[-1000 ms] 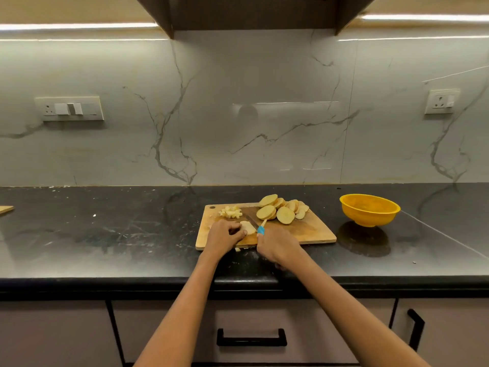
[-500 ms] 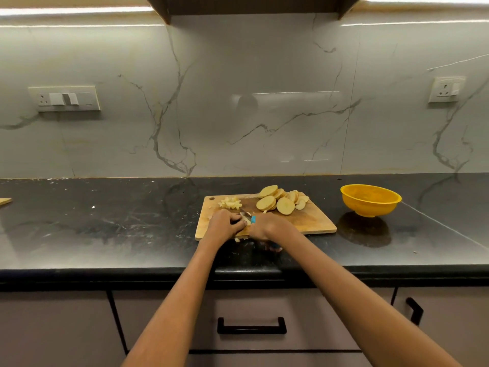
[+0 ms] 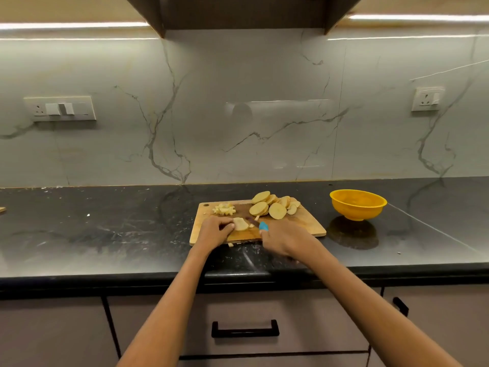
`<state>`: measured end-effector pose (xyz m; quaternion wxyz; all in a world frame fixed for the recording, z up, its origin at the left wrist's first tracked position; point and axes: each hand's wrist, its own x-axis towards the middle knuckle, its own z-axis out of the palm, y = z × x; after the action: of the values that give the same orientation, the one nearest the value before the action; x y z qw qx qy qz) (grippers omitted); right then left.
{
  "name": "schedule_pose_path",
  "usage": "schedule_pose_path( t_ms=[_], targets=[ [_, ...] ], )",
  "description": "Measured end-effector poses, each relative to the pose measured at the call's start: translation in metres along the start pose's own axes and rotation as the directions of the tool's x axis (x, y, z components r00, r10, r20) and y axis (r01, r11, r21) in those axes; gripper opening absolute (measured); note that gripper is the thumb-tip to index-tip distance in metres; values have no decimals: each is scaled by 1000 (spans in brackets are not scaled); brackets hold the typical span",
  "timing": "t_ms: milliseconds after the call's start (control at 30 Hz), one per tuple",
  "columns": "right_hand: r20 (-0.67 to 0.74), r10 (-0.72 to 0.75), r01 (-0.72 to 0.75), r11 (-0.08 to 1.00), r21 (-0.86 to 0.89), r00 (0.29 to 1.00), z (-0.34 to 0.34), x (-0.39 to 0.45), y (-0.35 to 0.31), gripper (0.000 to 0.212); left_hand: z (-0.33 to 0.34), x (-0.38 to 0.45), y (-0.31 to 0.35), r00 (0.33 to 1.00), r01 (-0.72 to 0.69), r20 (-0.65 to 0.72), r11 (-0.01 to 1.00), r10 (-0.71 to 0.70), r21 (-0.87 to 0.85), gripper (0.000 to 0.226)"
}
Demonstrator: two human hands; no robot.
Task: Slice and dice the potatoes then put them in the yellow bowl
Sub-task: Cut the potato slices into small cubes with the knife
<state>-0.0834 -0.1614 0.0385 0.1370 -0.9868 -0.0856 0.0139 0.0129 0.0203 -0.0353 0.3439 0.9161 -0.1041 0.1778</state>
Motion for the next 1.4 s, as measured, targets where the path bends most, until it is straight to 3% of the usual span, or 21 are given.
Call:
schedule_pose_path(
  t_ms=[100,233,400,600,833,1100,1400],
  targets=[
    [-105,74,-69,996,55,992,9,9,10,35,-3,1,2,1000,20,13,1000,-20,10,32],
    [-70,158,-157,987,21,985,21,14,16,28,-5,6,6,997,38,71,997,-42,61,35],
    [-73,74,-75,997,-12,995,22,20,-1,30,-1,24,5,987,62,141,990,-80,123,45],
    [-111,56,-62,997,-52,992,19,39,-8,26,3,35,14,987,-29,163,985,1,168,60],
    [-144,88,-92,996,-21,986,16,43,13,28,-4,51,22,915,-93,403,970,-5,224,58],
    [-167,62,-55,997,46,984,24,40,18,36,-7,46,19,949,-57,313,953,-41,298,35],
    [-137,116,-106,991,78,984,38,30,19,35,6,28,20,987,43,116,891,-107,453,35]
  ],
)
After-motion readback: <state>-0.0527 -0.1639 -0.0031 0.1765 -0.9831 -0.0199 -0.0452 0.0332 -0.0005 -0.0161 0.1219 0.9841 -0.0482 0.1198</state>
